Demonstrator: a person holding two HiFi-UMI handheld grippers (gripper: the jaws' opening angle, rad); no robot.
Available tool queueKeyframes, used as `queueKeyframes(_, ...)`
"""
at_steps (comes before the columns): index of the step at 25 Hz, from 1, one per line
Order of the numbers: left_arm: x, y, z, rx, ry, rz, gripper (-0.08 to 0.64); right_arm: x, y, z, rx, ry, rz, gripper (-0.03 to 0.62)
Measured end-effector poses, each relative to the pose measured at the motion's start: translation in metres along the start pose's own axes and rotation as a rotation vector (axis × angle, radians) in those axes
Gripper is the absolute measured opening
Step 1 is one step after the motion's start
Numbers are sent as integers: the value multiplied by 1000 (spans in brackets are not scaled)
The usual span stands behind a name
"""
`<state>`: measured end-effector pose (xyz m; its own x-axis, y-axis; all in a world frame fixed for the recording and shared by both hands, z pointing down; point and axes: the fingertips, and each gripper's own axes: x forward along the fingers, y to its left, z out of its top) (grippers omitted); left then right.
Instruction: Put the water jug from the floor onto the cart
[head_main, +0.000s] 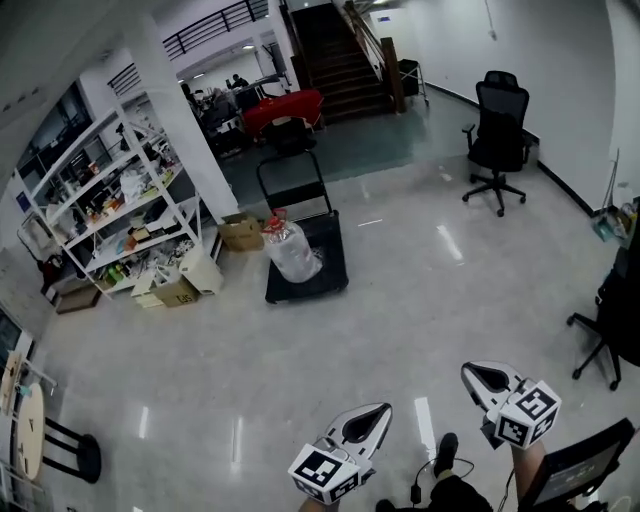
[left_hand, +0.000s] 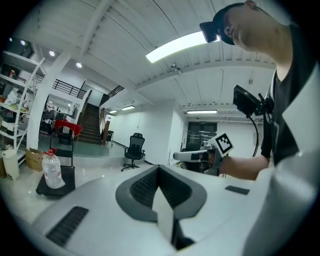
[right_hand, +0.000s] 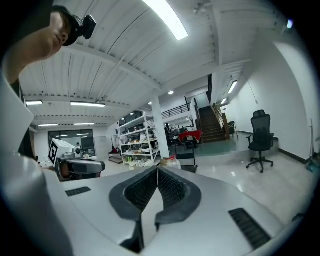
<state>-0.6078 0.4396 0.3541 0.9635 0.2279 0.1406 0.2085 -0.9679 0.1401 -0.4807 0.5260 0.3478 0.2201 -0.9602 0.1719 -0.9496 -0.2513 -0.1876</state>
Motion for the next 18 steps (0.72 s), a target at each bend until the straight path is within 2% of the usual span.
queueKeyframes(3,-36,-14,-6,-29,-3,-8,0,-22,38,-5,21,9,-9,3)
queueKeyframes(7,-58,-45,6,-20,-19,-16,0,-62,68,2,7,-7,-12,3)
queueKeyframes(11,-65,-87,18,18,-25,-10,0,-106,74,7,0,-28,-10,3)
queueKeyframes(14,-67,-109,26,10,-29,17,0,-133,76,10,-12,-34,-6,3)
queueKeyframes(18,-51,-152,41,37,-57,12,0,-176,63,23,-50,-51,-8,3)
